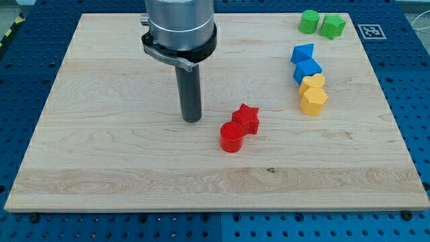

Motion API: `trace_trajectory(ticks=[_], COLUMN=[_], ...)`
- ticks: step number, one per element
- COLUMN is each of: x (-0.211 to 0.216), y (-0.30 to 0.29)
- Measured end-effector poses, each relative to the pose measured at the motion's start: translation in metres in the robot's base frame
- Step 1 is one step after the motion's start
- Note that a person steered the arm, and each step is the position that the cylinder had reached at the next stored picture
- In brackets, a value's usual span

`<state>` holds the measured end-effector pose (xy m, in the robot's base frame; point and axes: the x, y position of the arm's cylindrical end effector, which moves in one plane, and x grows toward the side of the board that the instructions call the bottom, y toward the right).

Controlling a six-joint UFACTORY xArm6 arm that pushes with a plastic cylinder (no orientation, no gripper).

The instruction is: Point your arm towards the red circle

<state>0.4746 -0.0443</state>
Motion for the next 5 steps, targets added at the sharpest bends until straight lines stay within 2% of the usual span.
trace_trajectory(ticks=[5], x=[0.007], y=[0.024])
